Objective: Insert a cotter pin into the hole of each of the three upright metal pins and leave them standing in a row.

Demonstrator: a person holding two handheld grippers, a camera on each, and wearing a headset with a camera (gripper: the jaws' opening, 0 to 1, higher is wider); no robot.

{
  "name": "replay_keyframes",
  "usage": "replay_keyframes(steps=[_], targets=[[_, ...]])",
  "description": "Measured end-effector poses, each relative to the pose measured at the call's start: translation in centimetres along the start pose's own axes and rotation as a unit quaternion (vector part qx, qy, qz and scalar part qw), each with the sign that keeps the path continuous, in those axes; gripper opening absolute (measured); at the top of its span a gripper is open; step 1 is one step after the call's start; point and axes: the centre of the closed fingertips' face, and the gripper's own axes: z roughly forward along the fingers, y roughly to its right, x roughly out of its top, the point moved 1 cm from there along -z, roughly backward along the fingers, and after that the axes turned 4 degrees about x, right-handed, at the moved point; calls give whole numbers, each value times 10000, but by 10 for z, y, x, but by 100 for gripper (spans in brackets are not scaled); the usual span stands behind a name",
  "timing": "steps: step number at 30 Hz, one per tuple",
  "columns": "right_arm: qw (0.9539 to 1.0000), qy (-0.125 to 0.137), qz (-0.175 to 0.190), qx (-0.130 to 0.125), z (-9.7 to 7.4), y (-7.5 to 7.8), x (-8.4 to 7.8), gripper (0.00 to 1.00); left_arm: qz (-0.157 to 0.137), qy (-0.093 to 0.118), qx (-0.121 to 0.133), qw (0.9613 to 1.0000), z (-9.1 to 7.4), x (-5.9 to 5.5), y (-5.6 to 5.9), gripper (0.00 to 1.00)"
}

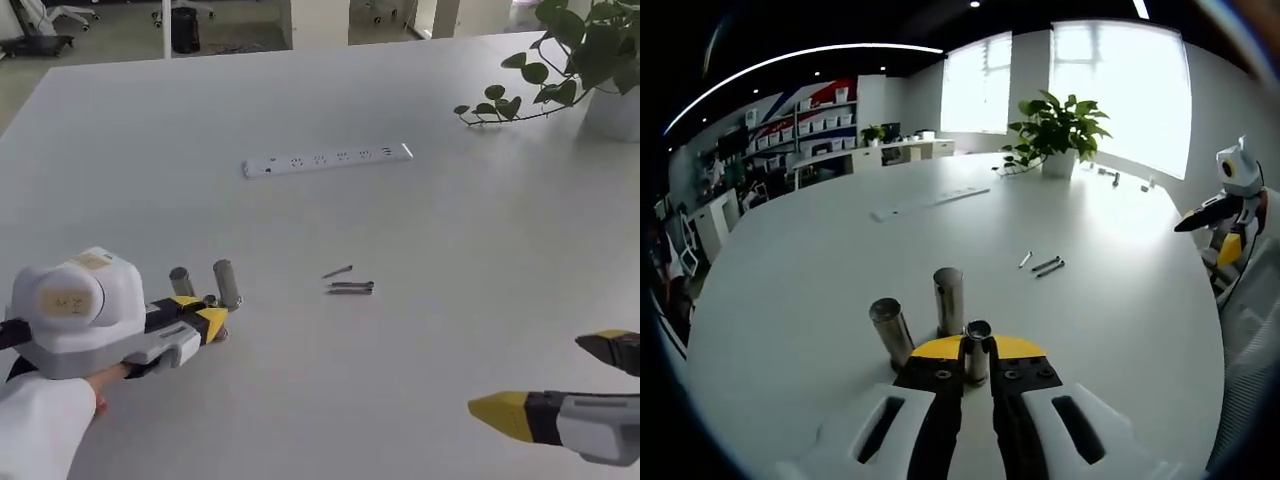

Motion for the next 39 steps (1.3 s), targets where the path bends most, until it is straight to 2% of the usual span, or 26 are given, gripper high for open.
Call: replay_keyframes(steps=[6, 8, 15, 19, 22, 25, 26, 30, 33, 35, 38, 39], targets=[[10000, 8, -37, 63, 2, -4, 2, 88, 15, 20, 128, 9999, -2, 1, 0, 7], [10000, 13, -51, 70, 2, -5, 2, 88, 118, 90, 176, 9997, -5, 5, 2, 7], [9999, 90, -60, 97, 1, -7, 6, 88, 52, 330, 353, 9988, -16, 24, 12, 7], [9998, 136, -65, 153, 2, -11, 8, 87, -286, 503, 332, 9978, -19, 30, 21, 7], [9996, 181, -91, 215, 3, -14, 11, 87, -192, 459, 407, 9979, -20, 30, 27, 7], [9993, 226, -70, 274, 4, -16, 12, 87, -320, 471, 481, 9972, -21, 31, 34, 7], [9993, 235, -65, 288, 5, -16, 12, 87, -225, 452, 464, 9976, -20, 30, 39, 7], [9989, 297, -1, 370, 6, -18, 11, 87, -254, 386, 491, 9977, -14, 29, 49, 7], [9987, 312, 9, 401, 6, -19, 10, 87, -323, 326, 493, 9977, -8, 28, 60, 7], [9987, 302, 4, 412, 6, -19, 9, 87, -189, 272, 536, 9980, -3, 27, 69, 7], [9984, 362, 77, 431, 5, -18, 10, 87, -291, 251, 527, 9979, 4, 26, 75, 7], [9982, 413, 126, 426, 4, -17, 10, 87, -406, 201, 428, 9981, 7, 25, 79, 7]])
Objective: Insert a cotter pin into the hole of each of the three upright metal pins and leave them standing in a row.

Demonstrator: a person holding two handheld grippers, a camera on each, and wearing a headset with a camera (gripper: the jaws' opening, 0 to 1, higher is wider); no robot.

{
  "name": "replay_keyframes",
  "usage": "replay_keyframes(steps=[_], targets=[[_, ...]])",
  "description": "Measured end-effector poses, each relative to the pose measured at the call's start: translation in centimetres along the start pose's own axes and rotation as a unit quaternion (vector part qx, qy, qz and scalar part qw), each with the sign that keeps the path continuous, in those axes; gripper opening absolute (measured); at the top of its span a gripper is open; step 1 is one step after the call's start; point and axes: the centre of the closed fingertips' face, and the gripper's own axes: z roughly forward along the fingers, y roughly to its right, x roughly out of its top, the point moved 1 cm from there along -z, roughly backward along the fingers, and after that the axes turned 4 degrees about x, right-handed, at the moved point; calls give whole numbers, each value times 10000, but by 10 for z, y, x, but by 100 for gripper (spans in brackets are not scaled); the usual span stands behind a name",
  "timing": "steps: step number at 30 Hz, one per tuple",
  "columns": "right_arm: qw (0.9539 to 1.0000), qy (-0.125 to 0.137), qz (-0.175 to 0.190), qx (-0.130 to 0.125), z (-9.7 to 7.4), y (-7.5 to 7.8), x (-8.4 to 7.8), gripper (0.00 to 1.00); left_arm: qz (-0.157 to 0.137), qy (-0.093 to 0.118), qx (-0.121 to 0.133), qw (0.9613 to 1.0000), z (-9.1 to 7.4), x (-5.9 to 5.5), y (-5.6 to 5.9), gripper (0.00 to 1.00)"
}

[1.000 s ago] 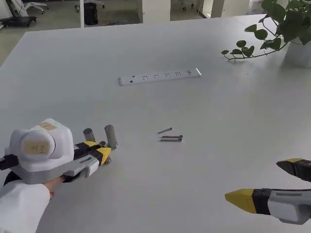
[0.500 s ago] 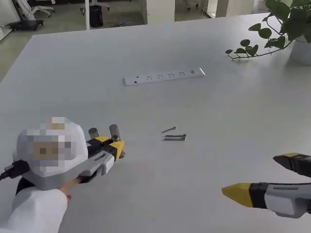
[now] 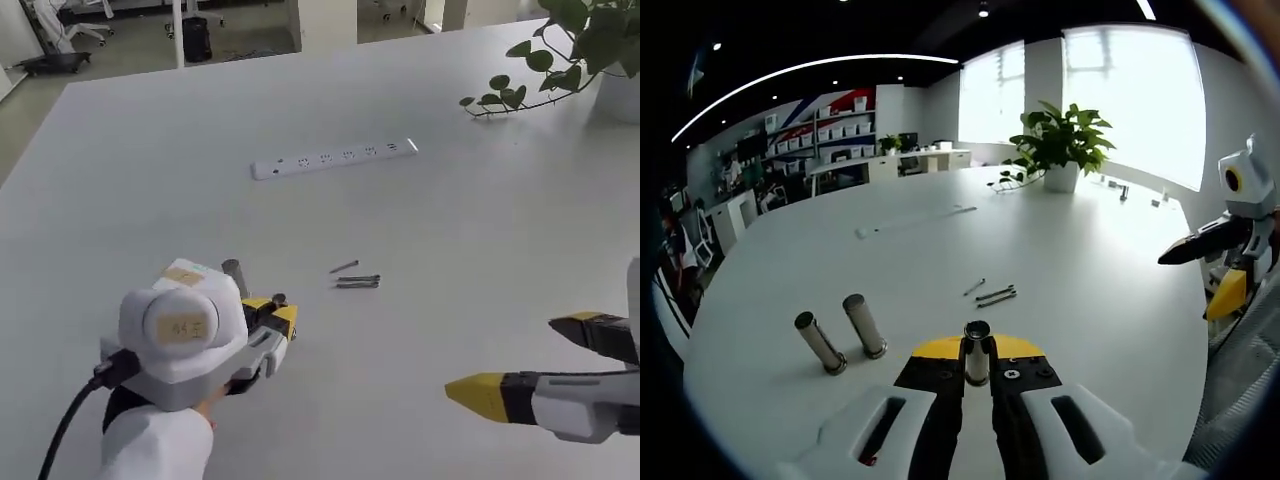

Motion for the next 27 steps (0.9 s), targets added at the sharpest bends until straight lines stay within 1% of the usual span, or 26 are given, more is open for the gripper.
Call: replay_keyframes(steps=[3, 5, 6, 7, 9, 13, 18, 20, 21, 24, 25, 27], targets=[[10000, -14, -23, -41, 0, 3, 0, 87, 6, -16, 20, 10000, 6, -1, 4, 7], [10000, -40, -47, -65, -1, 4, -1, 87, -73, -13, 61, 10000, 9, -2, 6, 7], [10000, -41, -37, -69, -1, 5, -2, 87, -70, -26, 98, 9999, 10, -3, 6, 7], [10000, -32, -20, -68, -2, 5, -2, 87, 5, -61, 164, 9998, 11, -5, 6, 7], [10000, -30, -9, -64, -1, 5, -2, 87, -10, -82, 169, 9998, 13, -7, 6, 7], [9998, -114, -100, -102, 0, 6, -5, 87, -122, -79, 186, 9997, 13, -9, 7, 7], [9999, -119, -71, -89, 0, 6, -6, 87, -68, -91, 261, 9996, 14, -14, 8, 7], [9999, -112, -61, -88, 0, 7, -6, 87, -98, -84, 330, 9994, 15, -16, 6, 7], [9999, -106, -58, -90, 0, 8, -6, 87, -133, -19, 336, 9993, 15, -14, 6, 7], [9999, -85, -36, -91, -1, 8, -5, 87, -104, 0, 368, 9993, 15, -15, 6, 7], [9999, -83, -32, -88, -1, 8, -5, 87, -229, 39, 424, 9988, 16, -14, 5, 7], [9999, -88, -39, -81, -1, 7, -5, 87, -191, 62, 443, 9988, 15, -14, 5, 7]])
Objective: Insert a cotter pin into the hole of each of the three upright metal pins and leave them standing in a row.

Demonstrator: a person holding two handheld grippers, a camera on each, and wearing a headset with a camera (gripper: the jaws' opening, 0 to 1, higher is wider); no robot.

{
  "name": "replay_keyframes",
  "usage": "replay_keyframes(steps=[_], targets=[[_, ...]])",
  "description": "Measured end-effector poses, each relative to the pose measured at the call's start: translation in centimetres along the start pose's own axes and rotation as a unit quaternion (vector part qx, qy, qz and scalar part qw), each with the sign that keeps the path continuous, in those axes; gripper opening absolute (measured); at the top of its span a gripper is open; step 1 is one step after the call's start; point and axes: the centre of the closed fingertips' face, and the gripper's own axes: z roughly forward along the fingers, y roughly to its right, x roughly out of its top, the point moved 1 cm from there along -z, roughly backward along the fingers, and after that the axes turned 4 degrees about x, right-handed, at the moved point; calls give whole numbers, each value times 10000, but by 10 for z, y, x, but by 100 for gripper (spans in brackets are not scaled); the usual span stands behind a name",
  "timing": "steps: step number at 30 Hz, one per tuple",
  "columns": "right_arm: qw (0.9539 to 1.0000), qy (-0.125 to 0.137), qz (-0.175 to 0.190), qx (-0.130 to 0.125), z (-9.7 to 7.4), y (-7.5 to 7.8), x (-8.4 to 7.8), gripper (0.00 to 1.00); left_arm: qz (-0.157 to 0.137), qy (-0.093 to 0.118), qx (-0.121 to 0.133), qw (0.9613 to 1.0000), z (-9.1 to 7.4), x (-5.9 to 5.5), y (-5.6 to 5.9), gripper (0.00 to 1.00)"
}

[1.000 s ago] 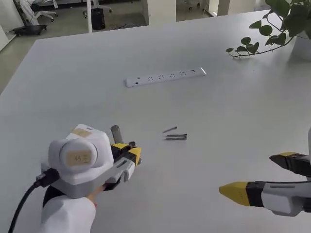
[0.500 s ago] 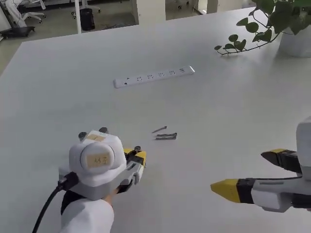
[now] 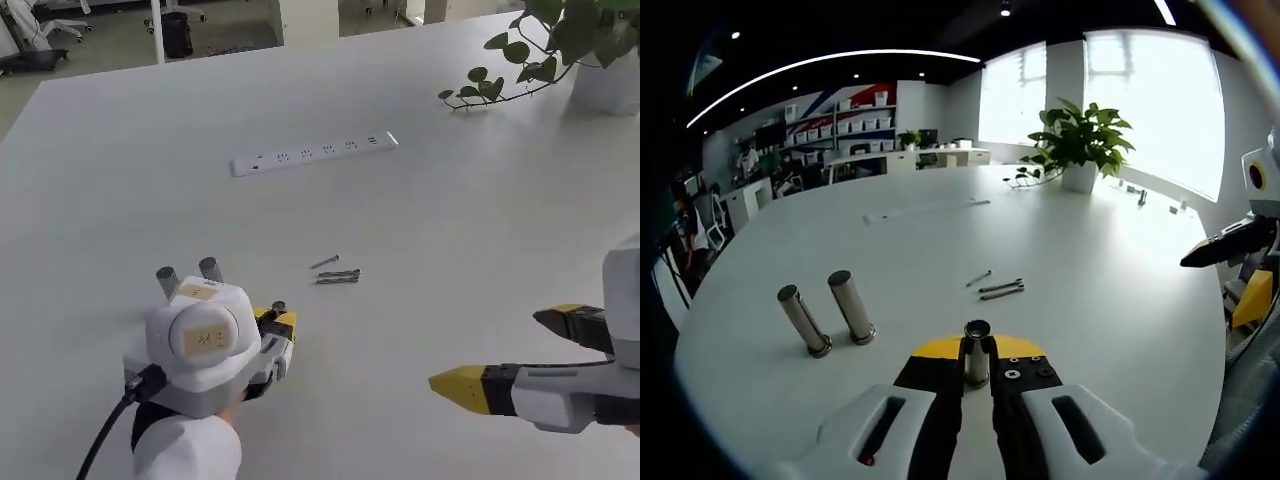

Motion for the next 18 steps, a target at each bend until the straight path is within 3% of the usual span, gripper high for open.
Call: replay_keyframes(steps=[2, 4, 6, 7, 8, 11, 12, 14, 18], targets=[[10000, -18, -23, 3, 0, -1, 0, 87, 62, 9, -14, 10000, -1, 0, 1, 7], [10000, -25, -44, -19, 0, 0, 0, 87, -74, 11, -12, 10000, -2, -1, 1, 8], [10000, -20, -68, -4, 0, -1, 1, 87, -179, -227, -198, 9994, -3, -7, 5, 13], [10000, -5, -63, -6, -1, -1, 1, 87, -155, -157, -125, 9997, -4, -5, 3, 19], [10000, 11, -63, -6, -1, -1, 2, 87, -57, -56, -181, 9998, -7, 0, 3, 28], [10000, 21, -55, -10, -2, -1, 3, 87, -153, -11, -351, 9993, -11, 7, 2, 47], [10000, 20, -53, -13, -2, -1, 3, 87, -102, -2, -511, 9986, -14, 9, 3, 53], [10000, 31, -59, -28, -3, 0, 4, 87, -62, 7, -589, 9982, -18, 13, -3, 62], [9999, 61, -66, -53, -7, 2, 7, 87, -53, 287, -1041, 9941, -36, 28, -10, 79]])
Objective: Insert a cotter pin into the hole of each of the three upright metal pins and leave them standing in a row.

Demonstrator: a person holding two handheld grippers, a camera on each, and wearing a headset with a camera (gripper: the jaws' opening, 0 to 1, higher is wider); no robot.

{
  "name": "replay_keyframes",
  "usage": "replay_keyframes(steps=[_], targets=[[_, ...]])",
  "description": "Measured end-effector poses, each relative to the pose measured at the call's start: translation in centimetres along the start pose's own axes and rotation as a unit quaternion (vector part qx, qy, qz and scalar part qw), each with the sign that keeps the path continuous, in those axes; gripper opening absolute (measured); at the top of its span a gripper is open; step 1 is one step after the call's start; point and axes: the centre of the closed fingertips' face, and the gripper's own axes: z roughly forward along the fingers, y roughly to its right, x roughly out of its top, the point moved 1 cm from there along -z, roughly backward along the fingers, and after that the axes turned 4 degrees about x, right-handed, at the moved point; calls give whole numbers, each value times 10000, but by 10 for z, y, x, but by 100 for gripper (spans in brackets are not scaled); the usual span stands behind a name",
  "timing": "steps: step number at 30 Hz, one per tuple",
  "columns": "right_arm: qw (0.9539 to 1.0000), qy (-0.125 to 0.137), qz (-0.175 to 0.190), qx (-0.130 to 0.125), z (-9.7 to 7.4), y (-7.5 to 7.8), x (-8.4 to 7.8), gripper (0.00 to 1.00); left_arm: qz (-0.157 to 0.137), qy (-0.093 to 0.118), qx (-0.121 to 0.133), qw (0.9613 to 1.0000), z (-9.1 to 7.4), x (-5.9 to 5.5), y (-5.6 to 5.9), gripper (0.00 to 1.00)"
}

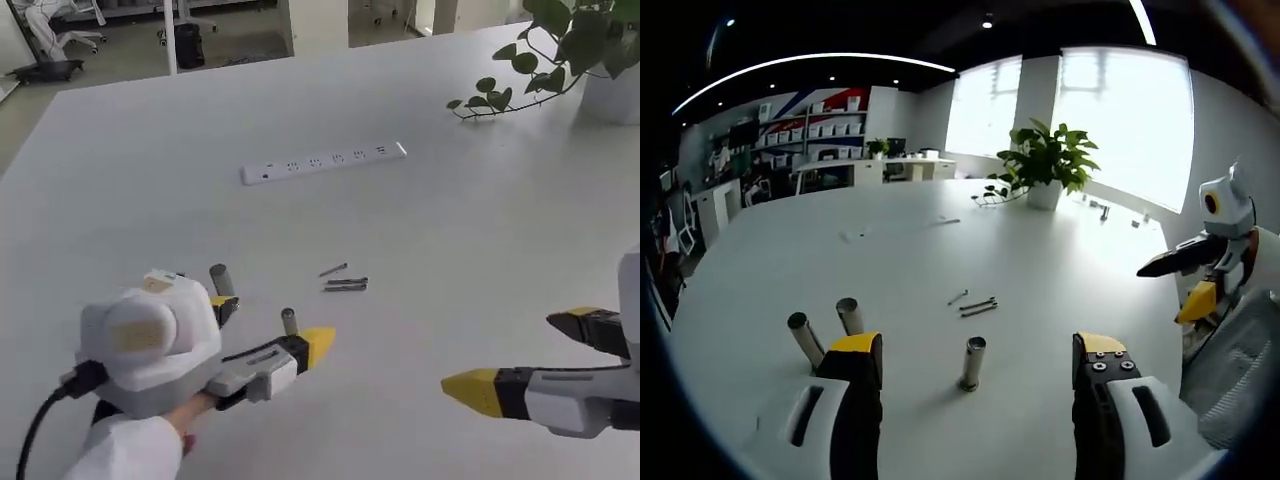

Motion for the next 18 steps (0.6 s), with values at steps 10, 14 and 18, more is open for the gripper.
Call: replay_keyframes(steps=[10, 14, 18], targets=[[10000, -32, -48, -17, -4, 1, 1, 87, 52, -300, -514, 9982, -52, -14, 7, 99], [9999, -74, -115, 18, -4, -1, 1, 87, 99, -439, -618, 9971, -59, -22, 11, 99], [9998, -77, -162, 55, -4, -3, 2, 87, 14, -409, -603, 9973, -66, -25, 11, 99]])
